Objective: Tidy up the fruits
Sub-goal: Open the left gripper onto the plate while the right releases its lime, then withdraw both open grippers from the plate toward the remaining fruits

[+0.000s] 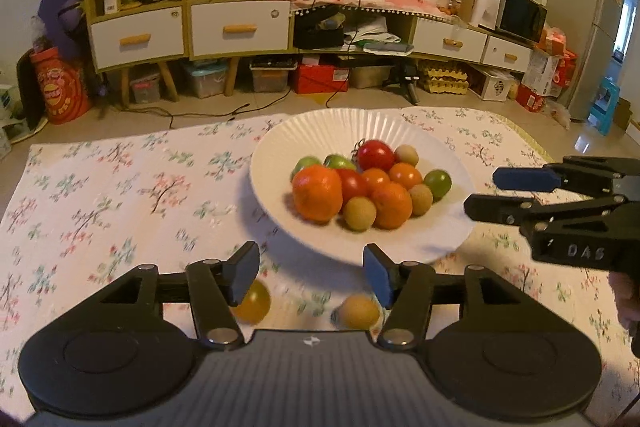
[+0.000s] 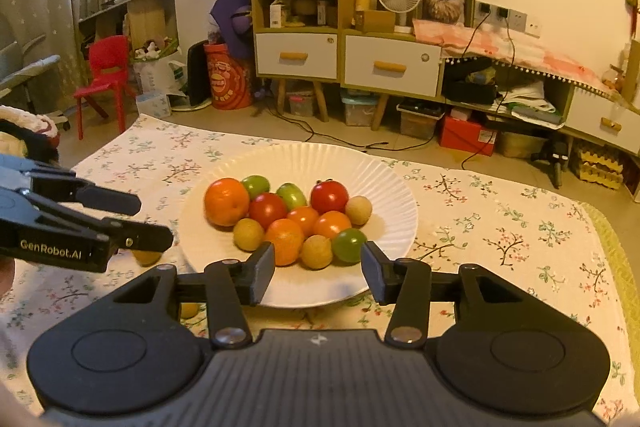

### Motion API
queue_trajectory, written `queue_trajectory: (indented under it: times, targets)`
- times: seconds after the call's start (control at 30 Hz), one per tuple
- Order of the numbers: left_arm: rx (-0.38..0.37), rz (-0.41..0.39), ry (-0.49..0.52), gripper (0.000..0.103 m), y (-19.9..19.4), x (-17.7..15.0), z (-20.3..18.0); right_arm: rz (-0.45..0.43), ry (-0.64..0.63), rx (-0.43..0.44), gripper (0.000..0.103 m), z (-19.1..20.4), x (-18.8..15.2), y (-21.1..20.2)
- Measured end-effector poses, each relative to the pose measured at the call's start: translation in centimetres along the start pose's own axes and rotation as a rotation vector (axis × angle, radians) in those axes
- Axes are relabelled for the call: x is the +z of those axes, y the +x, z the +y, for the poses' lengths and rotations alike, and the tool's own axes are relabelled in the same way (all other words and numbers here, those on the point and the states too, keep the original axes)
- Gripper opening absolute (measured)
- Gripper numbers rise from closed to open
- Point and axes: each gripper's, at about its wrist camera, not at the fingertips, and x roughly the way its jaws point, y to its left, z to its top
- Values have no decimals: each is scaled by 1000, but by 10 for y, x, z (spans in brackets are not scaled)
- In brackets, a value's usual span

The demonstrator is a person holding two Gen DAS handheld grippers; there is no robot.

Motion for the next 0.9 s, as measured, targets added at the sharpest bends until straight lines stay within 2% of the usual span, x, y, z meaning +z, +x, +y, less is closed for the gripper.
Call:
queue_trajectory:
  times: [0.27, 0.43, 0.73, 0.9]
  targets:
    - [20, 18, -21, 65, -16, -16, 10, 12, 7, 26, 49, 15, -7, -8]
    - [32, 21, -27, 80, -21, -28, 11, 36, -12, 51, 53, 27, -17, -12]
    - [72, 77, -13, 86, -10, -60, 16, 125, -76, 72, 60, 50, -43, -3]
    - [102, 92, -15, 90, -6, -73, 22, 156, -93, 73, 69, 57, -53, 5]
